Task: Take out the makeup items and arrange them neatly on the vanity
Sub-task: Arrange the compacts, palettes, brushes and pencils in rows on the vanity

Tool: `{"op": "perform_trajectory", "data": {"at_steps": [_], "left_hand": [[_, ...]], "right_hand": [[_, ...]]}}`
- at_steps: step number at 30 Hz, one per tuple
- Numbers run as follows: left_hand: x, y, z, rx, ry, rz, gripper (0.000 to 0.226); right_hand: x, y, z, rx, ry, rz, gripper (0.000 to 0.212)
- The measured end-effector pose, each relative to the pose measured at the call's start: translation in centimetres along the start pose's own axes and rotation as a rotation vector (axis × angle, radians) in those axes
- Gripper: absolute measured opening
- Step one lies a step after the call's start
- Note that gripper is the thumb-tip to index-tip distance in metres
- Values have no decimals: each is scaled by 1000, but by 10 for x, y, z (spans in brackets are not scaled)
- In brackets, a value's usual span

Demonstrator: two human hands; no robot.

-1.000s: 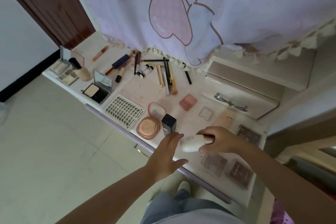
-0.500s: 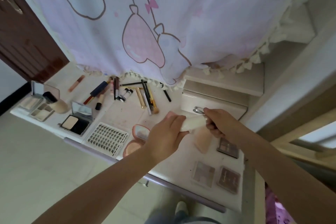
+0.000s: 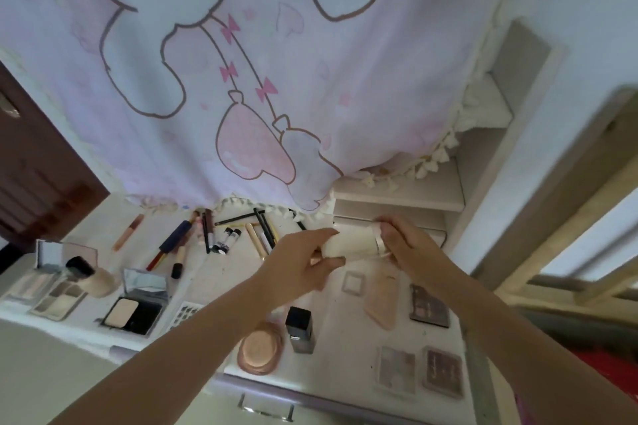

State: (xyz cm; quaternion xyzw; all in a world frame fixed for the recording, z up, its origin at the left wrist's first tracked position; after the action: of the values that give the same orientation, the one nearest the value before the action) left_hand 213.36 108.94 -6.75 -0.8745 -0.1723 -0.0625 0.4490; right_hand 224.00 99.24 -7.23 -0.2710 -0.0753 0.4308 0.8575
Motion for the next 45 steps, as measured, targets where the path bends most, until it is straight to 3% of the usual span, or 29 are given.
{"op": "perform_trajectory", "data": {"at_steps": [3,5,7,9,11,13,15,17,21,25,28,30,32,35,40,45], "left_hand": [[6,-11,5,-435,-170,67,7],[7,-11,6,-745,-276,114,14],[7,-14,5,-900,-321,106,21],[9,-18,5,-965,-326,77,23],[9,-22,4,-966,-321,49,22],[9,-26,4,-932,-313,36,20],[9,-30,6,-890,-307,26,18],[7,-35,7,-859,-301,20,17],[-1,-42,11,-861,-329,-11,18],[-10,-49,17,-904,-373,-54,19],[-14,-54,18,-884,-375,-72,19],[-16,-55,19,-866,-371,-80,18],[-18,-55,20,-853,-370,-89,18],[-23,-52,21,-865,-375,-88,19],[-34,-40,22,-940,-398,-81,19],[-52,-14,19,-1066,-470,-58,18]], "right_hand": [[-9,-10,23,-100,-169,72,21],[-11,-18,34,-211,-270,56,35],[-12,-28,46,-247,-389,-13,39],[-12,-35,50,-120,-452,-29,38],[-5,-38,45,192,-358,63,49],[3,-37,40,488,-147,124,41],[9,-34,37,432,44,116,16],[15,-28,32,263,134,140,28],[15,-23,48,255,-57,202,19],[18,-22,56,364,-155,241,48],[22,-21,65,527,-118,228,38],[27,-18,65,582,-33,179,20],[27,-10,62,348,49,187,18],[21,0,63,79,-43,248,14],[11,1,61,203,-120,325,36],[0,15,39,391,39,412,48]]}}
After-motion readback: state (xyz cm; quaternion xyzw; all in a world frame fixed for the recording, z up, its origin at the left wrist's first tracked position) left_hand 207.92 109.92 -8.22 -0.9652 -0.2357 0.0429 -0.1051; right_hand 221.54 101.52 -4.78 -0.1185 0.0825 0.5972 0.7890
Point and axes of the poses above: each hand's wrist, its own x-axis towards the middle knuckle, its own y-axis out of the palm, z = x × y, the point moved 8 cm from there along x, towards the middle knuckle, and after that the axes turned 8 degrees about y, right-handed, at the moved point
